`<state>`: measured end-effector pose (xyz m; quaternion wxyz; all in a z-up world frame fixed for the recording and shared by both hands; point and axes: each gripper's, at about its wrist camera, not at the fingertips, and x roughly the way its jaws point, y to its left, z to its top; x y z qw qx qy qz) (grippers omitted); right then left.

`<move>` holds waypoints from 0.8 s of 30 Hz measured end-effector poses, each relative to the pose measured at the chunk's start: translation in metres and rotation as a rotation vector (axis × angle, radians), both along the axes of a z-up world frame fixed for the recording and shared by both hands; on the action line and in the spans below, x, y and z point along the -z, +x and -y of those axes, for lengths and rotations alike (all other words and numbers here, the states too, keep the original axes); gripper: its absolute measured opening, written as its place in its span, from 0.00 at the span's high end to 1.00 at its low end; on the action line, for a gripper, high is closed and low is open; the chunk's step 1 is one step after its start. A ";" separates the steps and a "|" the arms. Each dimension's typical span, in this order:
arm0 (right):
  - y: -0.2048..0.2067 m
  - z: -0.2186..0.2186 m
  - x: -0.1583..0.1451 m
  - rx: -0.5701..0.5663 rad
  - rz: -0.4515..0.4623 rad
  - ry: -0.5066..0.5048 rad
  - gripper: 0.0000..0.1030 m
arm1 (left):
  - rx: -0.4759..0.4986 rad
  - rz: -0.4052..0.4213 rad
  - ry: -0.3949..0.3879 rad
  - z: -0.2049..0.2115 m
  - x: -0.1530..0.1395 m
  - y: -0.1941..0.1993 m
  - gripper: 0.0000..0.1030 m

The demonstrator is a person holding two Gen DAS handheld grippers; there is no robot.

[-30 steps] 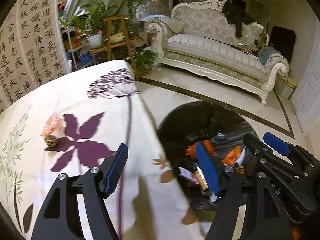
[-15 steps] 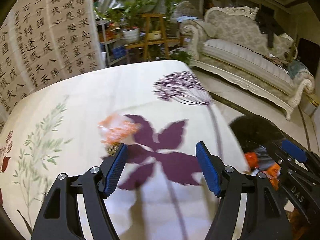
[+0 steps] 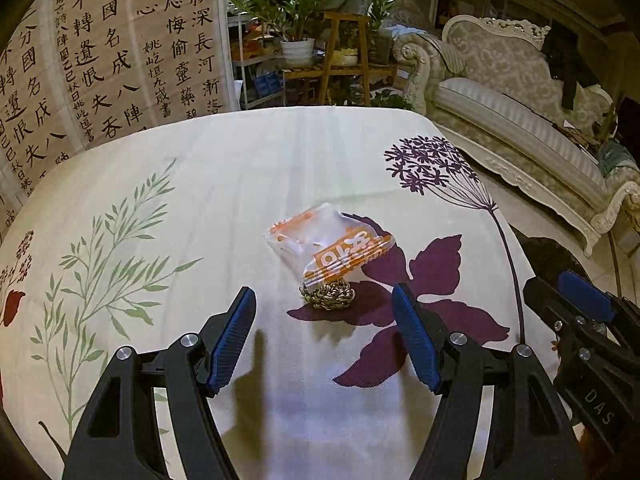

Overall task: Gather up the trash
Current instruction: 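Move both tools back over the bed toward the wrapper and pinecone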

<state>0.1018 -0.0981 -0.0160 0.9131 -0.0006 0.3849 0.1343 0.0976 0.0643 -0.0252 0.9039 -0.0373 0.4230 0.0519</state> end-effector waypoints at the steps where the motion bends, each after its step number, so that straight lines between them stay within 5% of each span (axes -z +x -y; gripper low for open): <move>1: 0.000 -0.001 0.001 -0.001 -0.004 -0.003 0.53 | 0.000 -0.003 -0.002 -0.001 0.001 0.000 0.34; 7: 0.000 -0.009 0.000 -0.016 -0.005 -0.010 0.53 | -0.021 -0.012 -0.025 -0.012 0.003 0.006 0.37; 18: -0.002 -0.020 0.004 -0.040 -0.011 -0.014 0.53 | 0.007 -0.022 -0.037 -0.023 0.005 -0.002 0.84; 24: -0.003 -0.022 0.004 -0.046 -0.011 -0.014 0.53 | 0.004 -0.019 -0.046 -0.034 0.004 -0.010 0.92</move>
